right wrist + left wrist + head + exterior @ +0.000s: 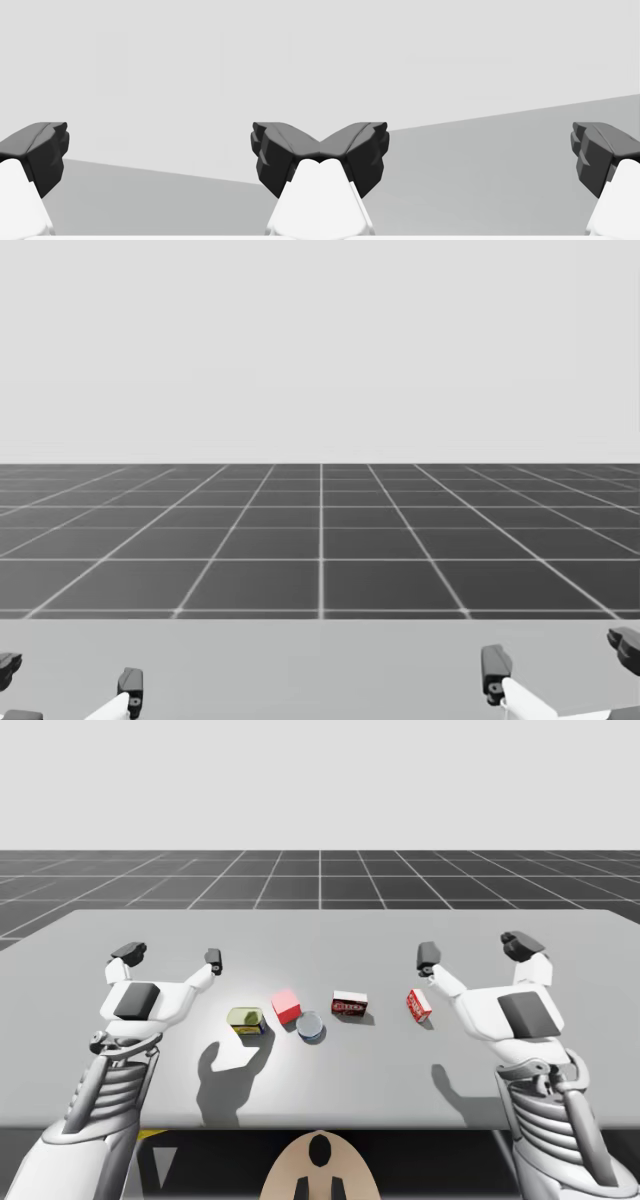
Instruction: Find the red cube and pick it up.
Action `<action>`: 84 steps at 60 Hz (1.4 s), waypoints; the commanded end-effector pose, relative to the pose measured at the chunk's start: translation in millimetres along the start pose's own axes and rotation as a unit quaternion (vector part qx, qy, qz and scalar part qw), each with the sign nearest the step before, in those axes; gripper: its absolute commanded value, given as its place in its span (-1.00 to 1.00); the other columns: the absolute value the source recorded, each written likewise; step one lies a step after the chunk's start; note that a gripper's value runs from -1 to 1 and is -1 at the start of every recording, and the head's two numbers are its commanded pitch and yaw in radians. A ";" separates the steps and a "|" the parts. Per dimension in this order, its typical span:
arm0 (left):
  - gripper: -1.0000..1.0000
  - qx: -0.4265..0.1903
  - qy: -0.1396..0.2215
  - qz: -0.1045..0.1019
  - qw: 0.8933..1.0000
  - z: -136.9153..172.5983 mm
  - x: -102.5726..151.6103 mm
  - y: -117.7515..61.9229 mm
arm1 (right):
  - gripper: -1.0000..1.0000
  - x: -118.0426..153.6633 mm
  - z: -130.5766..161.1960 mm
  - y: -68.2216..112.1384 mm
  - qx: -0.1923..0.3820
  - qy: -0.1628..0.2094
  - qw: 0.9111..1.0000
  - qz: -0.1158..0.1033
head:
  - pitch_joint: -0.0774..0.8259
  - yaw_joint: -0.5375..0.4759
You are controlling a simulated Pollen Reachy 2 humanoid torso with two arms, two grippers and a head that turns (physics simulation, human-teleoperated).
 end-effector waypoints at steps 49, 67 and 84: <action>-1.00 -0.002 0.001 -0.006 1.000 -0.6 -0.6 -1.1 | -1.00 -0.5 -2.3 -0.5 0.005 0.013 1.000 -0.002 | 0.36 0.17; -1.00 -0.010 0.002 -0.007 1.000 0.2 -0.3 -5.0 | -1.00 -0.3 -1.2 2.0 0.010 0.015 1.000 -0.001 | 0.61 0.37; -1.00 -0.114 0.031 0.051 0.992 10.6 9.9 -9.4 | -1.00 -1.7 -1.5 4.2 0.009 0.018 1.000 -0.001 | 0.60 0.38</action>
